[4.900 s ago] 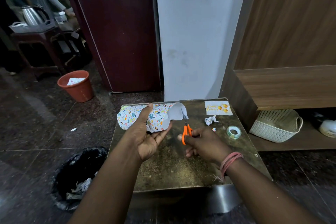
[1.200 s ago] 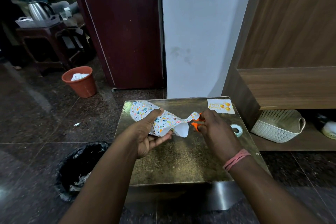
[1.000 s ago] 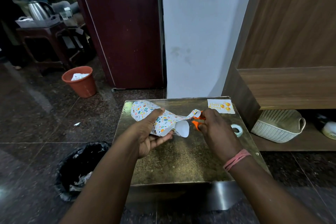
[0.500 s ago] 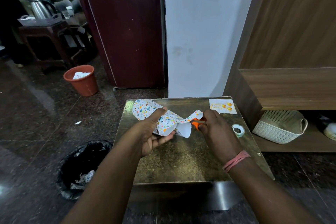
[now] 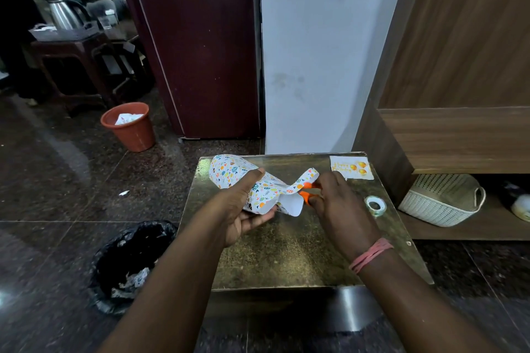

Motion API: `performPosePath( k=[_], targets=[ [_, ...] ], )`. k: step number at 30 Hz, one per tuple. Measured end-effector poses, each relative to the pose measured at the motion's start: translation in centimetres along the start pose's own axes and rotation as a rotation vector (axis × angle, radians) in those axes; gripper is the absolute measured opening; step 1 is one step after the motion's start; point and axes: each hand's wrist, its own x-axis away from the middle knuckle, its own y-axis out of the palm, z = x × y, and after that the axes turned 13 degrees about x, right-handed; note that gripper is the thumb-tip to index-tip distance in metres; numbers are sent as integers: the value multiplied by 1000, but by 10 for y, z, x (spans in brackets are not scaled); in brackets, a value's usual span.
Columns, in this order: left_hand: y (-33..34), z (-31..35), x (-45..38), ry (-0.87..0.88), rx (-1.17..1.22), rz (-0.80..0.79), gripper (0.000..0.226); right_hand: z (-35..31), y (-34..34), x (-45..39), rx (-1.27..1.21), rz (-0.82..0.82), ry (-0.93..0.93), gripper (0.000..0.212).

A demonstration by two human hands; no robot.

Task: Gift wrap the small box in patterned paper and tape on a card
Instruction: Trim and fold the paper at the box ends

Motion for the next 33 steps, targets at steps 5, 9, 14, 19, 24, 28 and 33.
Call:
performPosePath(
  k=[5, 9, 14, 19, 24, 28, 33],
  targets=[
    [1, -1, -1, 15, 13, 2, 53, 2, 1, 1, -34, 29, 6, 12],
    [1, -1, -1, 22, 25, 5, 56, 1, 2, 1, -70, 30, 20, 13],
    [0, -1, 0, 25, -16, -4, 54, -4, 1, 3, -136, 35, -30, 22],
    [0, -1, 0, 29, -25, -6, 52, -7, 2, 2, -194, 41, -62, 21],
    [0, -2, -1, 31, -13, 1, 48, -8, -1, 3, -210, 66, -67, 27],
    [0, -3, -1, 41, -21, 1, 51, -5, 2, 2, -182, 65, -59, 23],
    [-1, -3, -1, 46, -29, -21, 51, -3, 1, 1, -184, 23, -64, 21]
  ],
)
